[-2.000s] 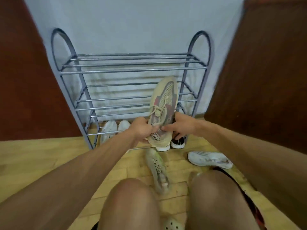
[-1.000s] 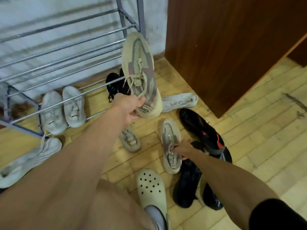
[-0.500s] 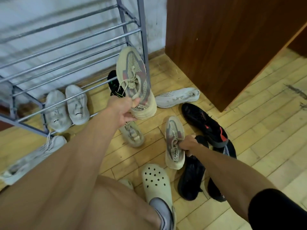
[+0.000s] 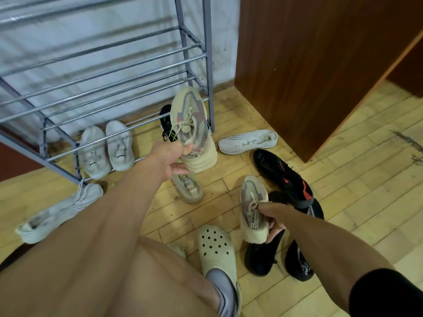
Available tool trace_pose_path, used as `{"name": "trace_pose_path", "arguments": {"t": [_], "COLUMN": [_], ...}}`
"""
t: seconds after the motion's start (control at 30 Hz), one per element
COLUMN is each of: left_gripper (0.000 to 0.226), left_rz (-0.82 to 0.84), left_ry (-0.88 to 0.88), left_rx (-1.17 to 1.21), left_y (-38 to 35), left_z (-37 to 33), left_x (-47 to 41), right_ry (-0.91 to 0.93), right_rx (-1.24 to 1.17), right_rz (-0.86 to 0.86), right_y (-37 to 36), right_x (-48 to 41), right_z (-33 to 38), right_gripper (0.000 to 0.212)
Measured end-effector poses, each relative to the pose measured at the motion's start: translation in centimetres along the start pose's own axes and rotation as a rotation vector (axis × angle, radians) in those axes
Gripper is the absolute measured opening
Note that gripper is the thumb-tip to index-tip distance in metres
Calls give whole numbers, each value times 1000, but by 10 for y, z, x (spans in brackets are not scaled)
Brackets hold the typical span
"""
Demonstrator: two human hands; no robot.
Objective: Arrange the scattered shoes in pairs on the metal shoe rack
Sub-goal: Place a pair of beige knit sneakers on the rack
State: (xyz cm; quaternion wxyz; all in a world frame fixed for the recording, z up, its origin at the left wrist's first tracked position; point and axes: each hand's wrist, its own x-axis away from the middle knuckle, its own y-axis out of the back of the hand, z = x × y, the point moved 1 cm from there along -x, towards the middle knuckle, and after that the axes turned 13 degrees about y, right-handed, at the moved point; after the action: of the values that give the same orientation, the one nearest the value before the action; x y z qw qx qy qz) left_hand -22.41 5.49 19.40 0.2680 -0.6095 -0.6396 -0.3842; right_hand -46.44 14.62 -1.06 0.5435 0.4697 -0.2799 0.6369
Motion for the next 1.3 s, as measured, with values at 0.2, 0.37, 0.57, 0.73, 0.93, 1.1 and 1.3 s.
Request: {"name": "trace_pose_path", "arguments": {"t": [0.2,0.37,0.57,0.73,0.93,1.1,1.3], "left_gripper": [42,41,35,39,10,32,29], "left_rz": [11,54,67,47,-96,-116,-85], "left_ry": [8,-10,-33,-59,-61,30,52], "left_rx": [-13,57,121,211,195,117,111], "left_y": [5,2,7,26,57,57,46], "left_z": [4,3,1,-4,-19,-18,-32], "left_x": [4,13,25,29,5,-26,-53], "right_ry": [-44,78,473,729,793,780,744], "right_rx": [340,597,415,217,147,152,102], "right_rz": [22,-110,-216,-161,-72,-73,-97], "right_y": [30,47,66,52,31,20,15], "right_x": [26,51,97,129,118,81,51], "right_z": [2,25,86,151,214,253,282], "right_gripper": [47,63,31,38,23,35,51]}}
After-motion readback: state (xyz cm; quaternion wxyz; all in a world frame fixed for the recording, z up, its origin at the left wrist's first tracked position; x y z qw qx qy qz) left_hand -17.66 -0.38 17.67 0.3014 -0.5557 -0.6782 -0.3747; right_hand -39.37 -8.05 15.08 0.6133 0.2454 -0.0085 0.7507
